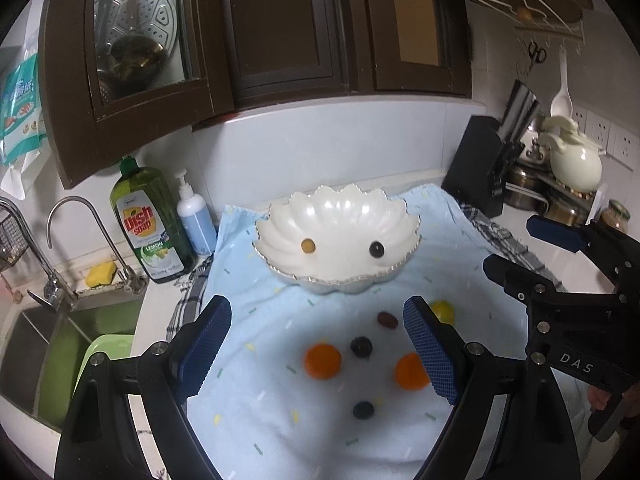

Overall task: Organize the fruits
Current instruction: 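Withdraw both tools from the bowl back toward the remaining fruits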

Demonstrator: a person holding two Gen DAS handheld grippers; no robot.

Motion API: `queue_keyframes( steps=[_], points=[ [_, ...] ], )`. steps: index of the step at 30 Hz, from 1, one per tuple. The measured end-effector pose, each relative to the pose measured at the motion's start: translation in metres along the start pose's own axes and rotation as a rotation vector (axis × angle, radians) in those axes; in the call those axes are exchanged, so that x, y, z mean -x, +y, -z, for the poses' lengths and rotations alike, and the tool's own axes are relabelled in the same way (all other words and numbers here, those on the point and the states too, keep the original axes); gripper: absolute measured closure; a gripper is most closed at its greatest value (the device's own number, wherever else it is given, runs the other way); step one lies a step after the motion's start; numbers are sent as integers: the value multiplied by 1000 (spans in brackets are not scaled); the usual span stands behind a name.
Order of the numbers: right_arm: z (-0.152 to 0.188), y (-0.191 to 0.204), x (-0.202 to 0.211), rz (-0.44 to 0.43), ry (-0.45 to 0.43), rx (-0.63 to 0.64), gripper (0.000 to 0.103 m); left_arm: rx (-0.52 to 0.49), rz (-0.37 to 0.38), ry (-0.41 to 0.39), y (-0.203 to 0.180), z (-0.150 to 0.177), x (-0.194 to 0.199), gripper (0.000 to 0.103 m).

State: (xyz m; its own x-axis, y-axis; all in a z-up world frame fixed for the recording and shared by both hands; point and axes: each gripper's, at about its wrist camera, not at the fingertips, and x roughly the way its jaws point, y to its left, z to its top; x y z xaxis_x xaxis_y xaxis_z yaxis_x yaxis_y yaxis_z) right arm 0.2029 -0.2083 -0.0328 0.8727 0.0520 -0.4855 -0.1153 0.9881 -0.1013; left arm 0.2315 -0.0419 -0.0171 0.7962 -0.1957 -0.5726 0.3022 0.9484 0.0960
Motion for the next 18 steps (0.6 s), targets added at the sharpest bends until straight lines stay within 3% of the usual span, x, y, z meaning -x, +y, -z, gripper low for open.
queue_keyframes(
  steps=[14, 18],
  points=[
    [48, -1, 8, 27, 18, 2, 36, -27, 5, 24, -20, 47, -9, 15],
    [63, 1, 0, 15, 70, 1, 36, -63, -3, 40, -26, 61, -15, 15]
  ],
)
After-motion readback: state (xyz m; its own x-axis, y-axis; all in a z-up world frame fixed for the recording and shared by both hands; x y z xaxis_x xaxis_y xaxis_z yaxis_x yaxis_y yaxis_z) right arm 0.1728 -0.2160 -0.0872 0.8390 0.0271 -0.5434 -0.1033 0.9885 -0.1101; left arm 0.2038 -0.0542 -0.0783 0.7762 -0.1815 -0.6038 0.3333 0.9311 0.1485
